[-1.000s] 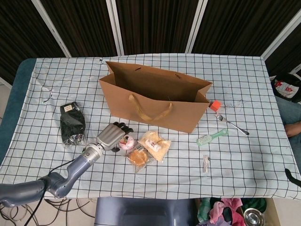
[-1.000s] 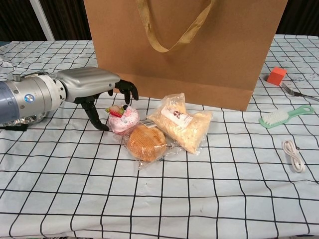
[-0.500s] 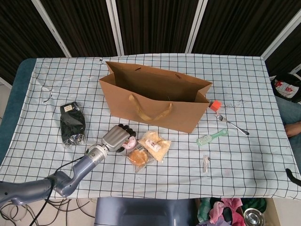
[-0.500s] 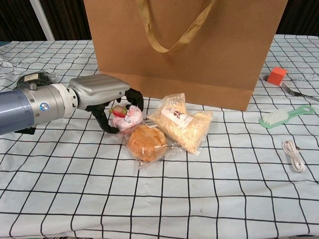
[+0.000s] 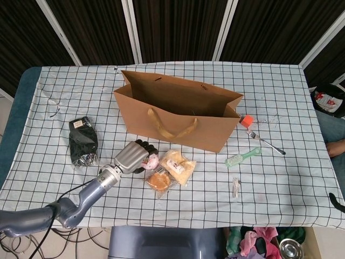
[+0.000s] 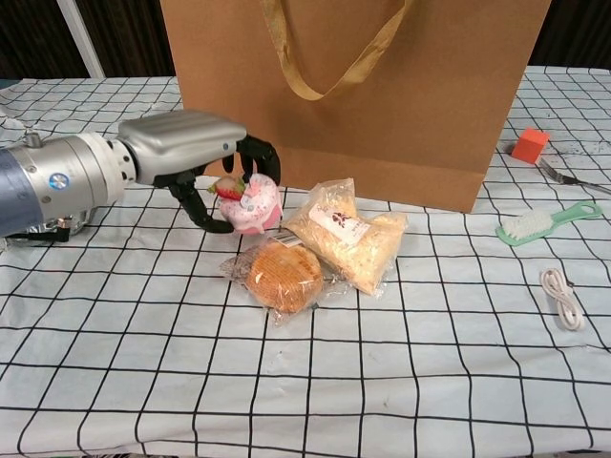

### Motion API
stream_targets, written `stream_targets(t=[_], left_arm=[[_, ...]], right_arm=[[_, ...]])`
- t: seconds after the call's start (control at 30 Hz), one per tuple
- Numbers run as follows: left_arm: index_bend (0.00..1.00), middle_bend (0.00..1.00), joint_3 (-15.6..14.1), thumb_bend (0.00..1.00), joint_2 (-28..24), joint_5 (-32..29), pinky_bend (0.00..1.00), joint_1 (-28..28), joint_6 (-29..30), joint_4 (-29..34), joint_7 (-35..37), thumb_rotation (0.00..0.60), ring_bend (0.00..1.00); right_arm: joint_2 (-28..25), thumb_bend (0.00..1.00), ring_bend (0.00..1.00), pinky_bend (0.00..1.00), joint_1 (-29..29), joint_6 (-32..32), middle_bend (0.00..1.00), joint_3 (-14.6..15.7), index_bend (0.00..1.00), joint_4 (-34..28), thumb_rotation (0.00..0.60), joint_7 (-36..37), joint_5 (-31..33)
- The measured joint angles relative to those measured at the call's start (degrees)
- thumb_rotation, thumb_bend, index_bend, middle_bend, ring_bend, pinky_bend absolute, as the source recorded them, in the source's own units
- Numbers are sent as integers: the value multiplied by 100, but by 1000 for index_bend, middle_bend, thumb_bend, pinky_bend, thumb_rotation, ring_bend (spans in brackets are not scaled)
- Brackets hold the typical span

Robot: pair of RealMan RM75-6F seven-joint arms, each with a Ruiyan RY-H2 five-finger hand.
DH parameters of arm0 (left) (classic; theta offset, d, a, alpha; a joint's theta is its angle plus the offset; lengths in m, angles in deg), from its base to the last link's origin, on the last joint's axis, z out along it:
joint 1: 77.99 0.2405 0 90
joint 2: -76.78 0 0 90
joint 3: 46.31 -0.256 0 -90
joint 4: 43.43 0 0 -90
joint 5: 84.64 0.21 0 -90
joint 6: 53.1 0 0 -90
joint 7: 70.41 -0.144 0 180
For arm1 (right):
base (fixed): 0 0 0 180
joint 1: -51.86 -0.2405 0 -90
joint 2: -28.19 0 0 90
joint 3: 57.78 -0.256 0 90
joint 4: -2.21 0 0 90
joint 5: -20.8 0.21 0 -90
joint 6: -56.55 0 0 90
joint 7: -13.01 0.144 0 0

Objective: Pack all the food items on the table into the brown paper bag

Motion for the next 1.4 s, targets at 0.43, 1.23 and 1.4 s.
stream_targets(t=[0.43,1.23,1.4], left_arm=[[406,455,396,318,-1365,1236,343,343,1698,2045,-53,600,282],[393,433,2612,311,-547,-1662,341,-1771,594,749,-783,600,275],[264,314,2508,188,-389,-1960,286,-1953,387,331,-926,600,165]], right_arm=[[17,223,185,194,-7,6,100,16,9,-28,600,-56,-32],[23,223,185,194,-1,-48,100,-20,8,51,600,-21,84],[15,223,185,194,8,-38,100,-29,8,57,600,-2,95]])
